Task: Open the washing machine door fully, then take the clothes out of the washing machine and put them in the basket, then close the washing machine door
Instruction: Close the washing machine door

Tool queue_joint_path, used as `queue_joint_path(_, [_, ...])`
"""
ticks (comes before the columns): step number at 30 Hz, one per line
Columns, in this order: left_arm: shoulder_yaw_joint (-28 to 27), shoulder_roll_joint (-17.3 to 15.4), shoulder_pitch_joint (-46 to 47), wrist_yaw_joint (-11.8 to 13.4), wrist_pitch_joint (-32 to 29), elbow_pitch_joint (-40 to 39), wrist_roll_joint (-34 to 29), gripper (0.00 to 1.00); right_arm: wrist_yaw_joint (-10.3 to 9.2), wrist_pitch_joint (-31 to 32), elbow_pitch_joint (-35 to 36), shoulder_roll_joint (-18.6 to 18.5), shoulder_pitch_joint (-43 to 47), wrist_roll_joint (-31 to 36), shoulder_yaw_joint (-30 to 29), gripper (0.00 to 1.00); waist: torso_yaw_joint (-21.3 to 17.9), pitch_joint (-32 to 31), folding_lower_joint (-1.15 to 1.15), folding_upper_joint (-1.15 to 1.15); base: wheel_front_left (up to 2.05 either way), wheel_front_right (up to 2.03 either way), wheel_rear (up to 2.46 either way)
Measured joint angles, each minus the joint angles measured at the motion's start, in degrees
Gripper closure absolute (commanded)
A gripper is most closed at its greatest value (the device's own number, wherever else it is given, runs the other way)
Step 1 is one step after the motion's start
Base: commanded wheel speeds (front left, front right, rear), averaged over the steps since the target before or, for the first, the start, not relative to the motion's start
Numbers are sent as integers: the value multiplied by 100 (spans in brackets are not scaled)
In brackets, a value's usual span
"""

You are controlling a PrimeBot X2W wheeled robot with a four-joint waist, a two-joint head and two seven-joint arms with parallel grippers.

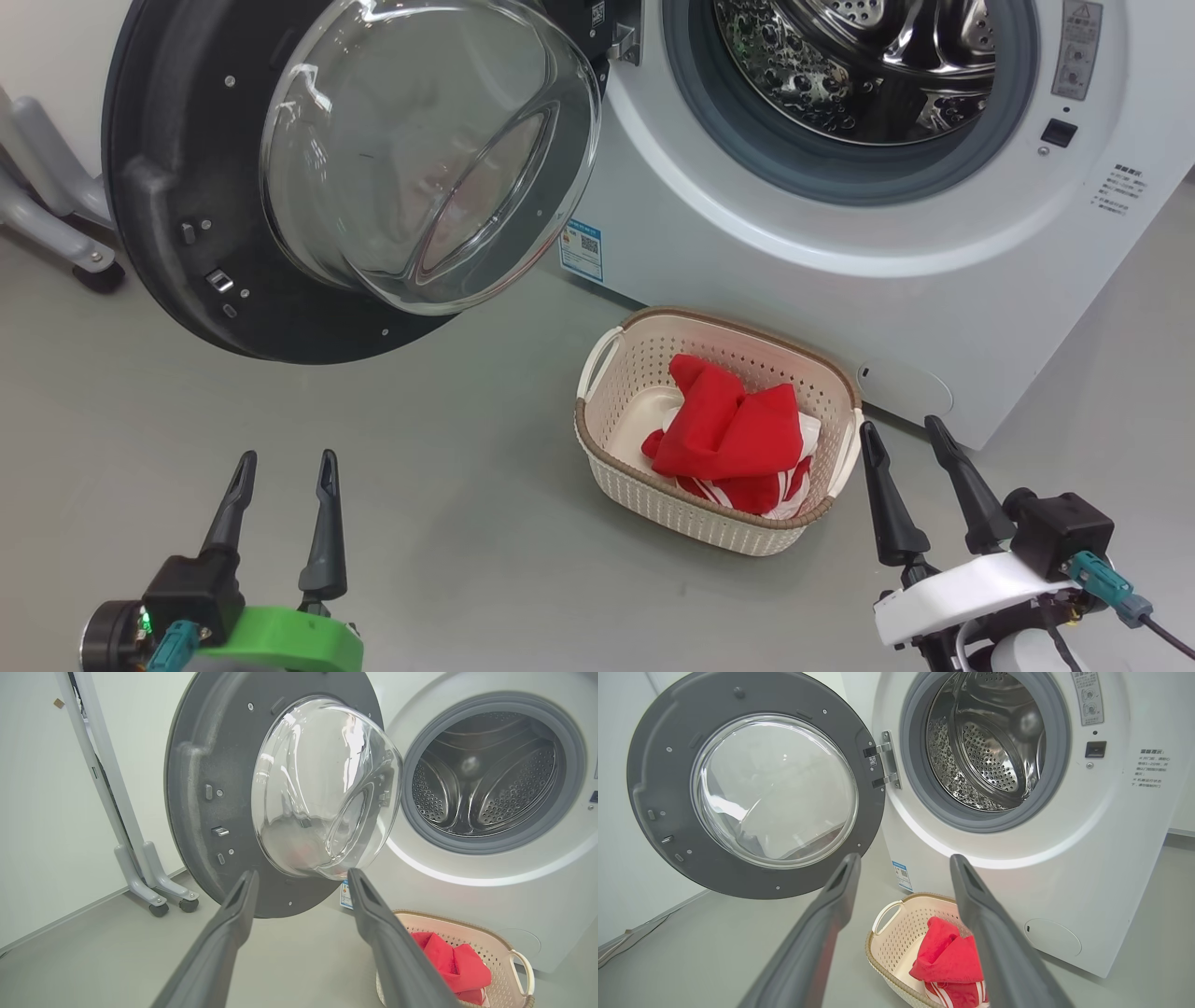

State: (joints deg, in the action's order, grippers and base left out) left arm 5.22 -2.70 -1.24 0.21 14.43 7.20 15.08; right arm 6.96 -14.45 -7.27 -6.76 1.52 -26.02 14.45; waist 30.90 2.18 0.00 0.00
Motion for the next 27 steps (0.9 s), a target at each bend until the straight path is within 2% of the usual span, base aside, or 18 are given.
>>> queue_joint_path(27, [-3,2,-16,9,0,-33,0,0,1,1,-67,-33,-103,-58,7,0,-3,23,0,0,0,0,0])
